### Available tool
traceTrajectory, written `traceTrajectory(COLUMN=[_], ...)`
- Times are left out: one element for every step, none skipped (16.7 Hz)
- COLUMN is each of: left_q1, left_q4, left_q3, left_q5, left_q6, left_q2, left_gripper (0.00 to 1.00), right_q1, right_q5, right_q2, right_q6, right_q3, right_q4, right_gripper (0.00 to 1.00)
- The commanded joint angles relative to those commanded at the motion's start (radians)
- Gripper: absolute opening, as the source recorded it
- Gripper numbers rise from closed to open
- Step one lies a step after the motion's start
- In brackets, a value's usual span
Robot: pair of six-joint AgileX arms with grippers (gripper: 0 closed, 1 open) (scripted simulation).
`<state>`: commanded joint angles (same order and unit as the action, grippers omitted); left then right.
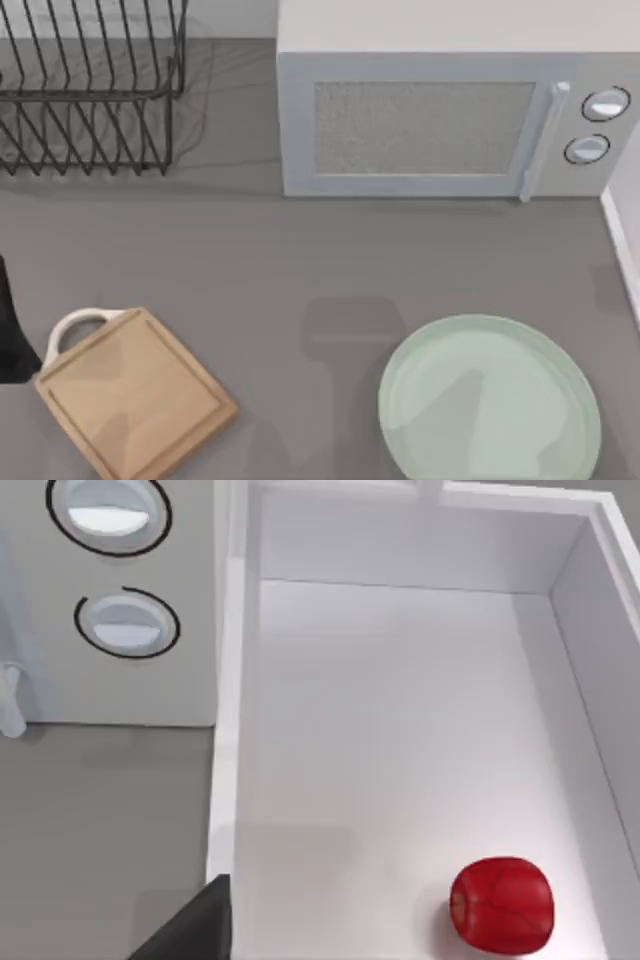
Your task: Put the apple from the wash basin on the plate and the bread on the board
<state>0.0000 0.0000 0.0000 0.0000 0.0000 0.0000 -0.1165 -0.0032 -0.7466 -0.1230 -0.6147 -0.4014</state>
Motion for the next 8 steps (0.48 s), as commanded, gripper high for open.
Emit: traceTrajectory(left_q1=[0.0,0.0,0.0,0.0,0.0,0.0,0.0,0.0], left_q4=[0.0,0.0,0.0,0.0,0.0,0.0,0.0,0.0], left_q3=[0.0,0.0,0.0,0.0,0.0,0.0,0.0,0.0], left_q5=[0.0,0.0,0.0,0.0,0.0,0.0,0.0,0.0], left_q6=[0.0,0.0,0.0,0.0,0.0,0.0,0.0,0.0], left_q2=[0.0,0.0,0.0,0.0,0.0,0.0,0.0,0.0], left_gripper=[1.0,1.0,1.0,1.0,1.0,1.0,1.0,1.0], right_q1=[-0.016,-0.032,-0.049,-0.066,-0.082,-0.099,-0.115,-0.13], right_q5=[0.0,0.0,0.0,0.0,0.0,0.001,0.001,0.002], right_q2=[-0.105,-0.213,-0.322,-0.432,-0.54,-0.647,-0.751,-0.85], right_q6=[-0.016,-0.032,-0.047,-0.063,-0.078,-0.093,-0.107,-0.12], right_q3=[-0.082,-0.165,-0.249,-0.332,-0.414,-0.495,-0.573,-0.647], right_q4=[-0.053,-0.107,-0.16,-0.214,-0.267,-0.318,-0.368,-0.416], right_gripper=[1.0,1.0,1.0,1.0,1.0,1.0,1.0,1.0])
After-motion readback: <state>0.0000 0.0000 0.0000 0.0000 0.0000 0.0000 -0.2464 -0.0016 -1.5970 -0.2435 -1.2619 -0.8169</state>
